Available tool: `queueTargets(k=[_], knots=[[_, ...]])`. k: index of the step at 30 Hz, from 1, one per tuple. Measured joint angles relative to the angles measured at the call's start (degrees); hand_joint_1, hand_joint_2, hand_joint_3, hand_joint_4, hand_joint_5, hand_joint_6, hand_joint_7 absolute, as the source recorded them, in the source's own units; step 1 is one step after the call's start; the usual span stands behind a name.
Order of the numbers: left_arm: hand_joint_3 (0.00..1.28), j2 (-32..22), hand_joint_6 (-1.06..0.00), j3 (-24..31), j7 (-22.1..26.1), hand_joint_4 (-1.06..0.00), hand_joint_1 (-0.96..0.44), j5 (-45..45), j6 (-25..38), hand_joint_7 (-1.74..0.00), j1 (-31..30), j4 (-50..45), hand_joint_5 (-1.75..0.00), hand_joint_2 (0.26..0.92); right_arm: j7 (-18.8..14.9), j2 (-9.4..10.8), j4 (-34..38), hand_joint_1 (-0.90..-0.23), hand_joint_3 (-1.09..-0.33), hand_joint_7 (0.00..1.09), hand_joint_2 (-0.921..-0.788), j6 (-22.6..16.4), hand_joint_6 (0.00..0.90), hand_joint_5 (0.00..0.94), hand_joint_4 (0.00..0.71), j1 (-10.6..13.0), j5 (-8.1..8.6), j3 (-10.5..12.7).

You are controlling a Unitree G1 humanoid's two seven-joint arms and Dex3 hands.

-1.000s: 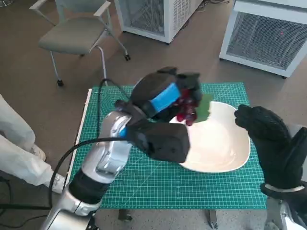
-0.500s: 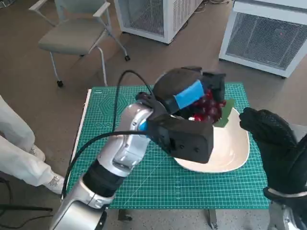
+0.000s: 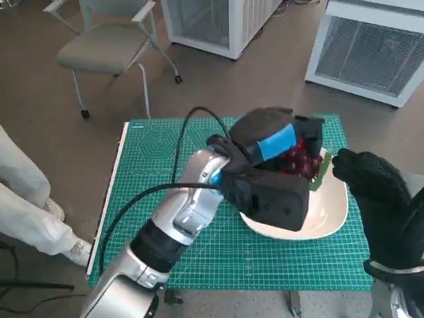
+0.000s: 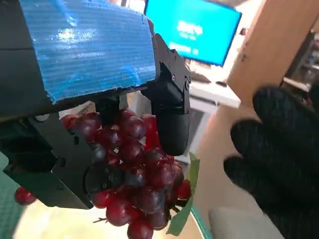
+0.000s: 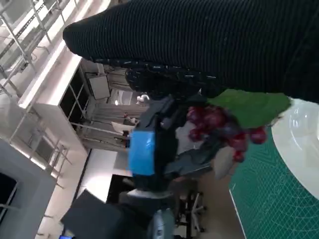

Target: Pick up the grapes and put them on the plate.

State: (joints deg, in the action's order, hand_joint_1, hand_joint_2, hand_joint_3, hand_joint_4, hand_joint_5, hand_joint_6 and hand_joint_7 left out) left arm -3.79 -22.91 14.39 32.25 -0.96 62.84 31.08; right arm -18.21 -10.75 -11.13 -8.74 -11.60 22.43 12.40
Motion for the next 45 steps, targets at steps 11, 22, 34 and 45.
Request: queueTargets(k=[11, 22, 34, 45], knots=[[0.13, 2.2, -0.30, -0.6, 2.9, -0.28, -0.15, -2.2, -3.3, -0.58, 3.3, 12.3, -0.51, 0.817, 0.5, 0.3, 0.0, -0.349, -0.615, 1.04, -0.921, -0.3, 0.211, 0.874, 0.385, 0.1, -0.31, -0.1], [0.01, 2.2, -0.22, -1.7, 2.3, -0.07, -0.41, -2.4, -6.2, -0.11, 4.3, 19.5, -0.01, 0.825, 0.5, 0.3, 0.1, -0.351, -0.613, 1.04, -0.921, -0.6, 0.214, 0.871, 0.388, 0.1, -0.41, -0.2], [0.01, 1.0, -0.22, -1.5, 0.0, -0.01, -0.42, -2.1, -8.0, -0.07, 4.2, 21.6, 0.00, 0.839, 0.5, 0.3, 0.4, -0.351, -0.614, 1.04, -0.921, -0.8, 0.215, 0.869, 0.389, -0.1, -0.84, -0.5], [0.01, -5.6, -0.24, 3.2, -0.4, -0.06, -0.41, -6.1, -11.9, -0.05, -1.8, 14.4, -0.02, 0.850, 0.5, 0.3, 0.6, -0.351, -0.614, 1.03, -0.921, -0.7, 0.215, 0.869, 0.389, -0.5, -0.80, -1.0]])
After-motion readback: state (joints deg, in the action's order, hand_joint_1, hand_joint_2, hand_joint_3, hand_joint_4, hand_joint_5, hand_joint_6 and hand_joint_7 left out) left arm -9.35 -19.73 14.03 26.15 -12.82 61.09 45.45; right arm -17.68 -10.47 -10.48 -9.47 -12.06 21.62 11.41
